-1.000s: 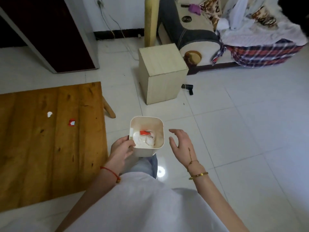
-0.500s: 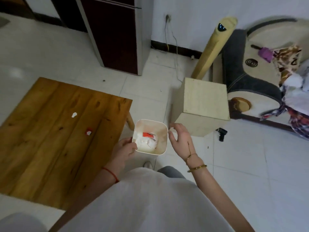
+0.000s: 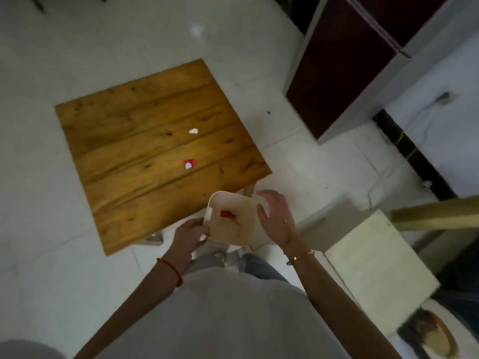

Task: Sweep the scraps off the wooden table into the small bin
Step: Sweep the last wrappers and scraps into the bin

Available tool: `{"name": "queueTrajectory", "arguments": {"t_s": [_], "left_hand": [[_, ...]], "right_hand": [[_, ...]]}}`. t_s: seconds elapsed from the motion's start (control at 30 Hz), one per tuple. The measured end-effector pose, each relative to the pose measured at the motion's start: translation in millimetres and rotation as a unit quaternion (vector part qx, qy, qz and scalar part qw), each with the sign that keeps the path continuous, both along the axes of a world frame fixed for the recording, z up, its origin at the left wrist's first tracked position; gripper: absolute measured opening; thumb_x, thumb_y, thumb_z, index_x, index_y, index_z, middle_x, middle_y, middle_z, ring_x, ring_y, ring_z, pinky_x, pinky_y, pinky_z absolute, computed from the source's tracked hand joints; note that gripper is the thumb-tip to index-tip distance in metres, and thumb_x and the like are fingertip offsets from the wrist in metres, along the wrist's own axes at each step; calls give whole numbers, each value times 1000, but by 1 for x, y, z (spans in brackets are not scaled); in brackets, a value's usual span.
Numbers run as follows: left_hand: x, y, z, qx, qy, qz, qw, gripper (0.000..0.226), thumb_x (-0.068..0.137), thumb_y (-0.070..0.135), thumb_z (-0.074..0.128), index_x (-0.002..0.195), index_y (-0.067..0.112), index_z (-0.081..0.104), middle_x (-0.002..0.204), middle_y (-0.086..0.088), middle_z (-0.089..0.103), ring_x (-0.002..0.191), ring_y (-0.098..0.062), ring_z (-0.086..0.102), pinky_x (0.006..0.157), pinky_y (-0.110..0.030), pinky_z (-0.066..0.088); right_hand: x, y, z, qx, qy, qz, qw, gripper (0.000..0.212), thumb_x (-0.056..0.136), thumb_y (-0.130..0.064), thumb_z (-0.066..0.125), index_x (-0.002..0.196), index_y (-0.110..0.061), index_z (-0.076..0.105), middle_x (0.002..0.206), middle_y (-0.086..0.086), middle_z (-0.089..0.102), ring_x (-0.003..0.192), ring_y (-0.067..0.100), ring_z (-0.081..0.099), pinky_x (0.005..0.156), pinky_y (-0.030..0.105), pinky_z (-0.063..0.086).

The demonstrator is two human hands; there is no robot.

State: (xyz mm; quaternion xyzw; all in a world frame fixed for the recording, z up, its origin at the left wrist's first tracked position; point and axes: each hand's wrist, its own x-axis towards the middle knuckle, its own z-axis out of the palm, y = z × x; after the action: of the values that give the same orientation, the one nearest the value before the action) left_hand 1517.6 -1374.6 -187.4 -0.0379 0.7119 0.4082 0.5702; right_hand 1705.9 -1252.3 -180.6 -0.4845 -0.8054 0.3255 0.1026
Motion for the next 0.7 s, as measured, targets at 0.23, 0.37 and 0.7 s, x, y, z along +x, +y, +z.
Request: {"name": "queueTrajectory", "arguments": {"t_s": [0.23,0.37,0.7], "left_hand": [[38,-4,-27,-25,-24,183,982,25,80,-11,55,87,9,67,86,-11,65,80,-24,61,64,-26,53],[46,0,-64,-61,-30,227,972,32,79,-12,53,104,1,67,96,-12,64,86,-24,60,67,-25,53],[42,15,-177,-111,-39,231,966,30,73,-6,60,88,18,69,101,-8,69,99,-29,64,93,-43,55]], "right_hand": [[-31,69,-28,-39,-16,166,985,40,97,-22,48,136,-13,47,139,8,48,129,21,42,105,32,38],[-62,97,-56,-63,-39,219,973,42,98,-22,46,139,-12,44,145,9,42,135,24,36,111,38,34],[-167,137,-164,-42,-59,308,949,43,98,-20,44,140,-14,41,148,4,38,138,18,30,110,32,30]]}}
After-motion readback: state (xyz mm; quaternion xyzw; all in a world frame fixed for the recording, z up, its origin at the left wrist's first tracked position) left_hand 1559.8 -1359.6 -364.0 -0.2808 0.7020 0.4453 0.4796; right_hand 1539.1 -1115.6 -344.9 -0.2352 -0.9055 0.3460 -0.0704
